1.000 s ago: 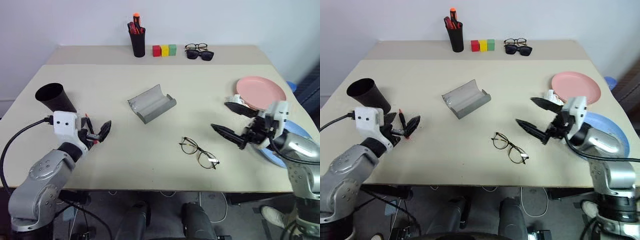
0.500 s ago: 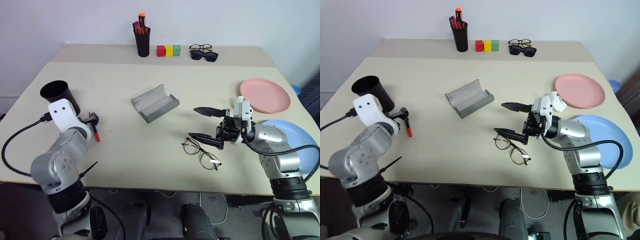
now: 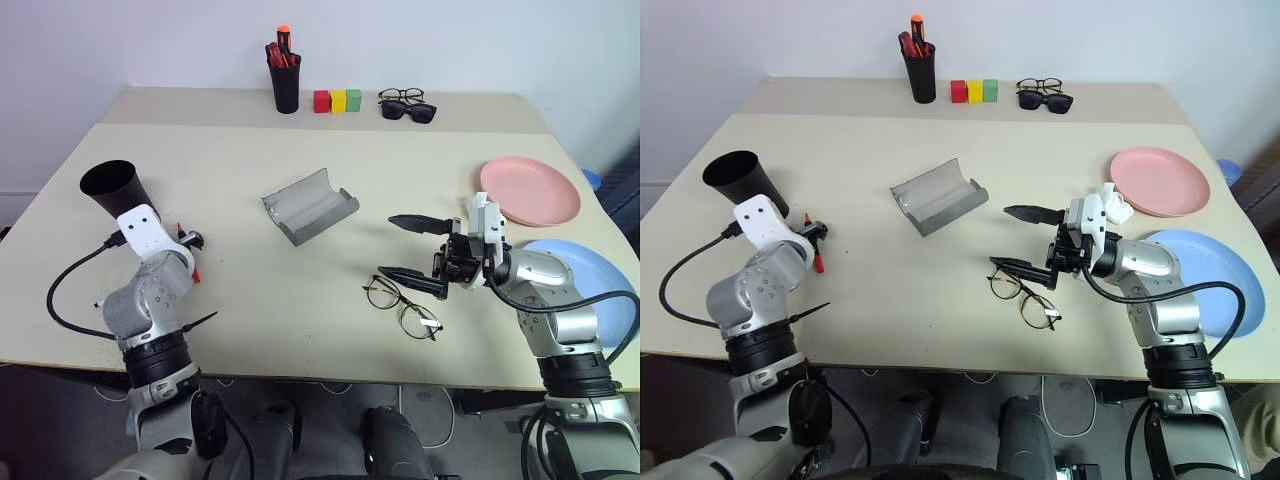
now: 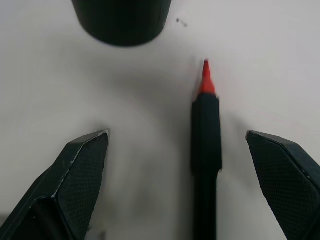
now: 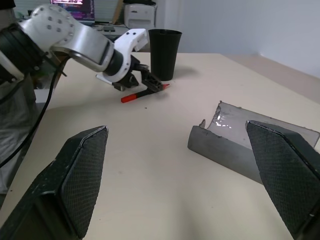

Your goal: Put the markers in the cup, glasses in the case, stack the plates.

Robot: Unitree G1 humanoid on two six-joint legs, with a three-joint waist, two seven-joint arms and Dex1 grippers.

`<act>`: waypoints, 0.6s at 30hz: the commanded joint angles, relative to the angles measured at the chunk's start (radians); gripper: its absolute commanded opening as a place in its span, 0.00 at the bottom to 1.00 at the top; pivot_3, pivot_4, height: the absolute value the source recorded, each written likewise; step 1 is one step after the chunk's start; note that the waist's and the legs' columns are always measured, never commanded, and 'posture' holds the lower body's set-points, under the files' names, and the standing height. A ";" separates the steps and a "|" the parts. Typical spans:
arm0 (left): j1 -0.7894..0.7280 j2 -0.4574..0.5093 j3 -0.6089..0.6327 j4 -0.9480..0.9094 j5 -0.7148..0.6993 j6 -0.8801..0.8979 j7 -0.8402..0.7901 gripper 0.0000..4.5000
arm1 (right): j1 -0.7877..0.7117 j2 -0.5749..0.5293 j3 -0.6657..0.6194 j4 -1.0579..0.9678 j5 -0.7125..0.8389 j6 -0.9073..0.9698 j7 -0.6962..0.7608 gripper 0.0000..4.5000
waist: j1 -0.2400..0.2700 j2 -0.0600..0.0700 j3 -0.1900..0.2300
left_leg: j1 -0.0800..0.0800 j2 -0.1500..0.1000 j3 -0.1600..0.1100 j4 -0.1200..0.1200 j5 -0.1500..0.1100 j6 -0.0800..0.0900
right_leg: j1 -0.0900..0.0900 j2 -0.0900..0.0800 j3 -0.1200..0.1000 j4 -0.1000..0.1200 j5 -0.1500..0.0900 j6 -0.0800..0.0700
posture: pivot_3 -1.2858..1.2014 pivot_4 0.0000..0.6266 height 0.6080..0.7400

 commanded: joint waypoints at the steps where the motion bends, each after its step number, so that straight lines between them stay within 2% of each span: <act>1: -0.022 0.010 0.001 0.045 0.041 -0.019 0.035 0.89 | -0.002 0.002 -0.027 -0.034 0.012 -0.022 -0.008 1.00 | -0.002 0.000 0.000 | 0.000 0.000 0.000 0.000 0.000 0.000 | 0.000 0.000 0.000 0.000 0.000 0.001 | 0.52 0.24 1.00; 2: -0.024 0.020 -0.007 0.055 0.054 -0.006 0.039 0.83 | -0.001 0.001 -0.028 -0.034 0.011 -0.023 -0.009 1.00 | -0.003 0.000 0.000 | 0.000 0.000 0.000 0.000 0.000 0.000 | 0.000 0.000 0.000 0.000 0.001 0.001 | 0.52 0.24 1.00; 3: -0.027 0.024 -0.008 0.063 0.062 -0.004 0.043 0.73 | 0.000 0.001 -0.028 -0.034 0.011 -0.024 -0.011 1.00 | -0.003 0.000 0.000 | 0.000 0.000 0.000 0.000 0.000 0.000 | 0.000 0.000 0.000 0.000 0.001 0.001 | 0.52 0.24 1.00; 9: -0.054 0.030 0.032 0.090 0.054 0.004 0.042 0.04 | -0.002 0.003 -0.023 -0.030 0.004 -0.034 -0.022 1.00 | 0.002 0.000 0.000 | 0.000 0.000 -0.001 0.000 0.000 -0.001 | 0.000 0.001 0.000 0.001 0.001 0.001 | 0.52 0.24 1.00; 10: -0.057 0.031 0.037 0.093 0.050 0.015 0.038 0.01 | -0.002 0.003 -0.020 -0.028 0.002 -0.036 -0.023 1.00 | 0.001 0.000 0.000 | 0.000 0.000 -0.001 0.001 0.000 -0.001 | 0.000 0.001 0.000 0.001 0.001 0.002 | 0.52 0.24 1.00; 14: -0.056 0.029 0.040 0.071 0.041 0.051 0.017 0.01 | -0.001 0.006 -0.014 -0.026 -0.004 -0.042 -0.026 1.00 | -0.001 0.000 0.000 | 0.001 0.000 -0.001 0.001 0.001 -0.001 | 0.000 0.001 0.000 0.000 0.001 0.004 | 0.52 0.24 1.00; 18: 0.034 0.087 -0.167 -0.147 0.056 -0.066 -0.178 0.01 | -0.008 0.011 -0.009 -0.016 -0.012 -0.048 -0.031 1.00 | -0.001 -0.001 0.000 | 0.000 0.000 0.000 0.000 0.001 -0.002 | 0.000 0.001 0.000 0.000 0.003 0.001 | 0.52 0.24 1.00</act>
